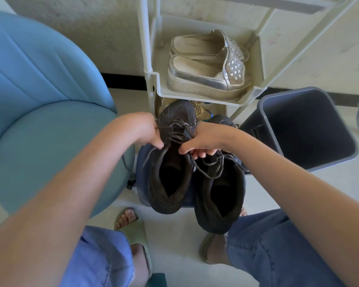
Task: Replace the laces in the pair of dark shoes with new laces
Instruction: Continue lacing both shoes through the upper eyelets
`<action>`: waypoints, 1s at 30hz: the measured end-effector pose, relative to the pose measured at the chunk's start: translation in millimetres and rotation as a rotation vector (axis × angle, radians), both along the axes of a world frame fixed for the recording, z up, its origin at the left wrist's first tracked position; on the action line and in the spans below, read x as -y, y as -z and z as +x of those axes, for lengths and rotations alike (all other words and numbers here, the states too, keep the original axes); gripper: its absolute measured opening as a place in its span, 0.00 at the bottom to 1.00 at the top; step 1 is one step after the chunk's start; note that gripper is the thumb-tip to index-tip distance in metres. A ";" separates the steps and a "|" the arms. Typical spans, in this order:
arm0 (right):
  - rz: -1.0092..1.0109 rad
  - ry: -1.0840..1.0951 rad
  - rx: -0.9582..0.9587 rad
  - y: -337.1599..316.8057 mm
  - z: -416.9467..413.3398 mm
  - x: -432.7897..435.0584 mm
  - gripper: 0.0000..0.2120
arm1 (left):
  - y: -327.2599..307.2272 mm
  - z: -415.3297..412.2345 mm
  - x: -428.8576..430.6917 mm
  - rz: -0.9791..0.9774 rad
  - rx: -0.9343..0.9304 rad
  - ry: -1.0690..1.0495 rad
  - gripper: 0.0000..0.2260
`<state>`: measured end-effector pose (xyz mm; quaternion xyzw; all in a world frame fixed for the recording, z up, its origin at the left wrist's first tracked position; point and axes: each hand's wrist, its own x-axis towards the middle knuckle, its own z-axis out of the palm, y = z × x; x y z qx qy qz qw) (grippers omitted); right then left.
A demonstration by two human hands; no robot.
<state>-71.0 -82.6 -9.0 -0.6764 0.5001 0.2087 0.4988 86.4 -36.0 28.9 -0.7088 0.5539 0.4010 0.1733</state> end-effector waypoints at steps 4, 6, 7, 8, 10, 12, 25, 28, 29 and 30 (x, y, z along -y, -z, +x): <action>-0.002 0.015 0.010 1.0 1.8 -1.4 0.15 | -7.3 13.0 -7.6 -0.050 -0.154 -0.093 0.08; 0.021 0.013 0.022 0.9 0.4 -0.5 0.16 | -9.2 18.4 -9.9 -0.095 -0.161 -0.099 0.08; 0.032 0.009 0.031 0.5 -0.7 0.1 0.16 | -10.4 20.6 -10.7 -0.100 -0.154 -0.100 0.08; 0.039 -0.001 0.040 -0.5 -2.3 0.7 0.16 | -12.1 21.6 -11.6 -0.097 -0.159 -0.108 0.08; 0.027 -0.026 0.063 -4.9 -6.4 2.2 0.16 | -14.2 21.4 -11.7 -0.131 -0.188 -0.146 0.08; -0.047 0.009 0.132 -13.8 -10.9 6.4 0.18 | -17.8 19.1 -8.0 -0.235 -0.260 -0.235 0.12; -0.393 0.333 0.862 -116.7 7.4 -18.5 0.12 | -106.2 -27.4 4.4 -0.819 -1.106 -0.919 0.13; -0.478 0.409 0.906 -140.8 14.6 -22.9 0.12 | -132.3 -35.5 3.0 -0.872 -1.266 -1.007 0.13; -0.517 0.428 0.909 -148.5 15.8 -23.0 0.12 | -140.4 -36.5 2.5 -0.862 -1.322 -1.028 0.13; -0.561 0.431 0.904 -156.3 16.8 -23.2 0.12 | -147.8 -37.2 1.7 -0.851 -1.366 -1.037 0.12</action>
